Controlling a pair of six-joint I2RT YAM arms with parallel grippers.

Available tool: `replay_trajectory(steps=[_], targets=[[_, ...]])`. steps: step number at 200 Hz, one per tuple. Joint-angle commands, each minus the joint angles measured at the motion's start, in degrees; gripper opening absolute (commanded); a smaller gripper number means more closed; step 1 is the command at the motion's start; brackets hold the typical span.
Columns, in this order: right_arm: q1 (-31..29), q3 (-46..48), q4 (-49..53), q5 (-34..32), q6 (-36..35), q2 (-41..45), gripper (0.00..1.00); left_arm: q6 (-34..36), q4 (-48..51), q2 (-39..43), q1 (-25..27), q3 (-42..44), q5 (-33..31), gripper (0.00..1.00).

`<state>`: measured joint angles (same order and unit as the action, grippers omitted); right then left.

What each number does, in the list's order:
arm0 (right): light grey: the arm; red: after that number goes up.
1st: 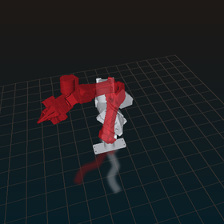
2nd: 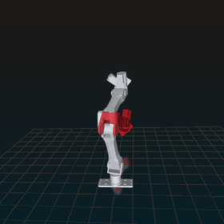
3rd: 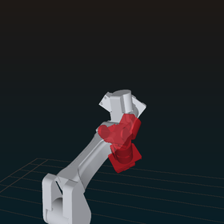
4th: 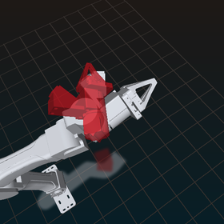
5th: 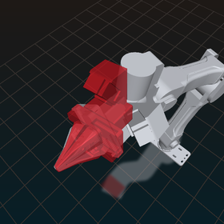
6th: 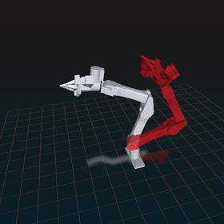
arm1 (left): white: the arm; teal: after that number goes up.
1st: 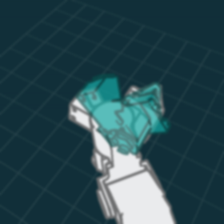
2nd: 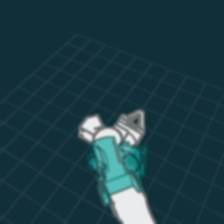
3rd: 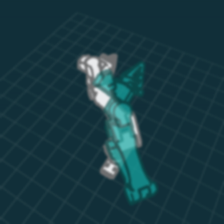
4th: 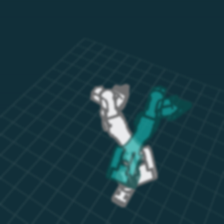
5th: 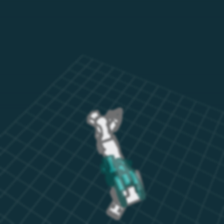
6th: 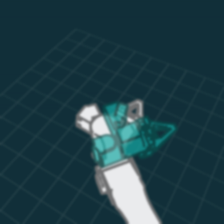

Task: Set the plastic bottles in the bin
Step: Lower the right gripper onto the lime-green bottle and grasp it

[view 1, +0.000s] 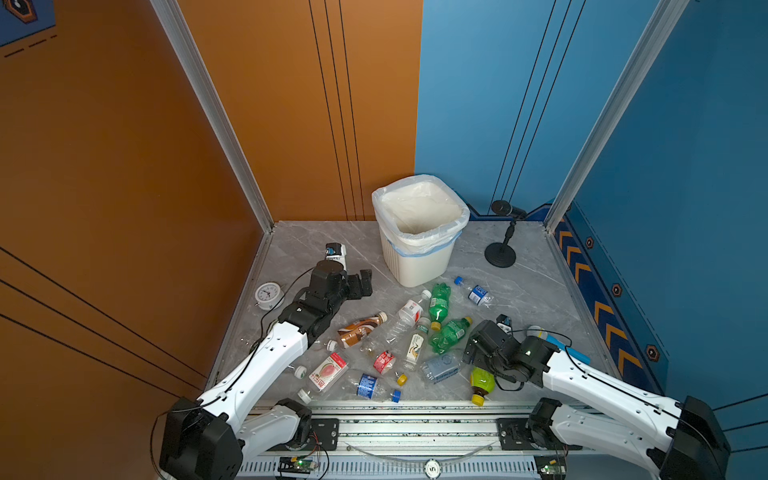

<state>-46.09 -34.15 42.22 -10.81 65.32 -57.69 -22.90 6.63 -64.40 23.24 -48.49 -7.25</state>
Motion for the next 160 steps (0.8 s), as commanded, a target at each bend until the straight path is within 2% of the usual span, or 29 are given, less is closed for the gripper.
replay_trajectory(steps=[1,111,137,160], targets=[[-0.3,1.6,-3.2,-2.7,1.8,-1.3,0.96,-0.7,-0.1,1.1,-0.6,0.8,1.2,0.98],[1.9,2.7,-12.2,-3.8,1.2,-9.7,0.65,-1.7,0.3,1.0,-1.6,1.3,1.3,0.98],[2.9,2.4,-13.2,-3.8,0.6,-9.8,0.57,-2.1,0.0,0.6,-1.7,1.4,1.5,0.98],[4.3,0.7,-11.2,-5.1,-1.2,-7.8,0.54,-2.2,0.0,0.3,-1.9,1.4,1.7,0.98]])
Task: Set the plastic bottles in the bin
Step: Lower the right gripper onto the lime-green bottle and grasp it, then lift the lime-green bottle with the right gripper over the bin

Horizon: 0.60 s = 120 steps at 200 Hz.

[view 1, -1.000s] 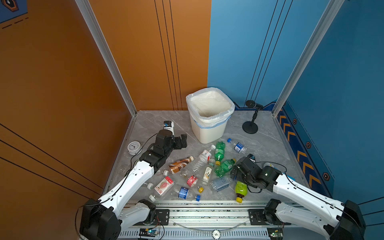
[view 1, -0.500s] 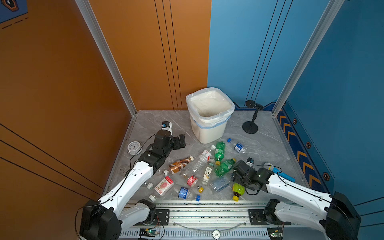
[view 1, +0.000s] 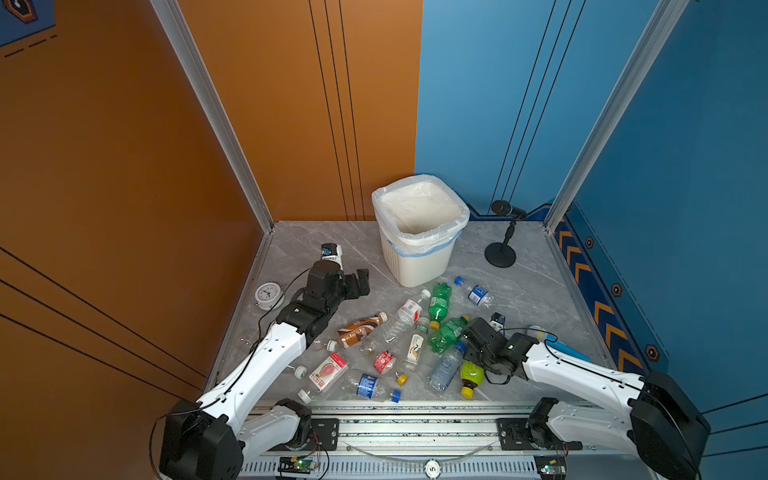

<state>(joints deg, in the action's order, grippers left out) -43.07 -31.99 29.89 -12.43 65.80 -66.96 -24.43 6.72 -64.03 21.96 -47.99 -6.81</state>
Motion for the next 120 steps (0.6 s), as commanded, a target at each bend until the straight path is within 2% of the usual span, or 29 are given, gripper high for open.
replay_trajectory(steps=[1,35,67,90,120], targets=[[1.4,-1.5,1.2,-3.5,-1.7,1.6,0.54,-0.6,-0.1,-0.1,-0.6,1.0,1.2,0.98],[6.2,-5.5,5.4,-6.2,-6.5,8.7,0.53,-1.0,-0.2,-0.7,-0.9,1.1,1.5,0.98],[9.9,-12.9,8.1,-8.7,-14.0,12.7,0.53,-1.5,-0.1,-0.8,-1.1,1.9,1.9,0.98],[11.0,-20.3,6.3,-11.2,-21.2,12.0,0.52,-1.6,0.5,-0.5,-1.3,2.6,2.0,0.98],[11.7,-32.1,-0.4,-12.5,-31.3,7.2,0.52,-2.1,0.9,0.5,-1.4,4.0,1.9,0.98]])
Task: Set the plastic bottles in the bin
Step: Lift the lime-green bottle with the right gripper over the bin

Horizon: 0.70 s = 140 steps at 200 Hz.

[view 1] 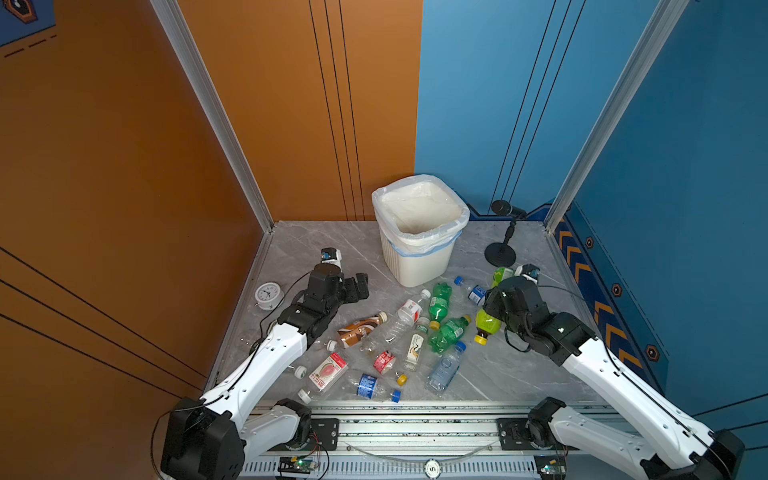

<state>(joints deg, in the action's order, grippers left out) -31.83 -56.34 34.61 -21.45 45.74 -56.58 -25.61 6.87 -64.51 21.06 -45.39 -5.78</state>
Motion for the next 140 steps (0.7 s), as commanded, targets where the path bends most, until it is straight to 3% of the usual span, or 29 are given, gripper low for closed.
replay_trajectory(steps=[1,56,84,140], targets=[[0.4,-8.2,-5.4,-3.5,-11.5,-3.3,0.52,-1.0,0.8,1.0,-0.5,1.5,0.9,0.98],[-0.2,-32.3,-17.6,3.6,-23.0,-19.9,0.52,-1.9,1.7,3.6,-1.1,4.4,0.4,0.98],[0.2,-43.9,-22.2,5.7,-24.2,-30.3,0.52,-2.3,2.2,4.5,-1.3,5.5,0.2,0.98],[0.9,-65.9,-19.5,7.9,-24.4,-50.3,0.52,-2.8,3.5,7.2,-2.2,6.8,-0.1,0.98]])
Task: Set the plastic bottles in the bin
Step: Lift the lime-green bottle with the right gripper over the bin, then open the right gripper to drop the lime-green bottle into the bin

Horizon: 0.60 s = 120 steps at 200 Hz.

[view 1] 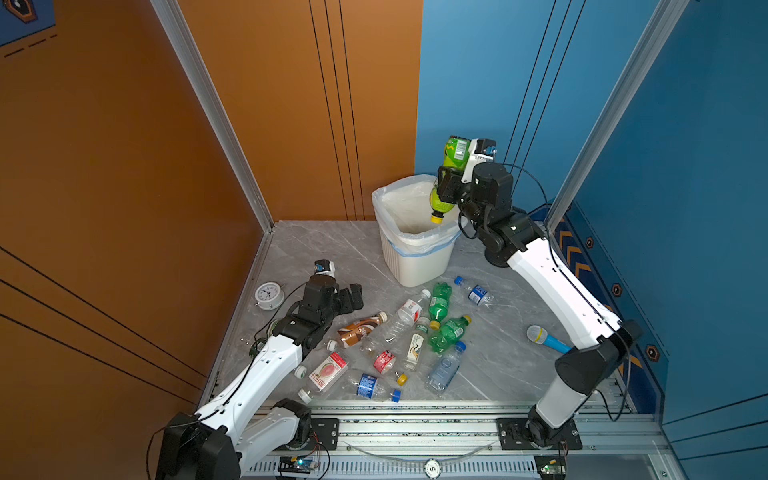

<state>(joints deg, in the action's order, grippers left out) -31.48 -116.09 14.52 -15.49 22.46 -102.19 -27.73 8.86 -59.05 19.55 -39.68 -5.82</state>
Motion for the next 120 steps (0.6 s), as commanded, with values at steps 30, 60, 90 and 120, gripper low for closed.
replay_trajectory(steps=[30,60,90,120], targets=[[0.4,-12.1,1.7,2.5,-0.6,-10.5,0.53,-0.7,3.5,2.3,-1.7,1.3,0.7,0.98],[0.4,-14.1,2.2,2.5,0.4,-13.6,0.53,-0.7,3.9,2.4,-2.0,1.3,1.0,0.98],[0.6,-14.1,2.9,2.8,1.5,-14.9,0.63,-0.6,3.9,2.8,-2.3,1.3,1.0,0.98],[1.1,-13.6,5.6,2.6,3.4,-13.7,0.97,-0.5,3.7,2.7,-2.5,1.1,1.6,0.98]])
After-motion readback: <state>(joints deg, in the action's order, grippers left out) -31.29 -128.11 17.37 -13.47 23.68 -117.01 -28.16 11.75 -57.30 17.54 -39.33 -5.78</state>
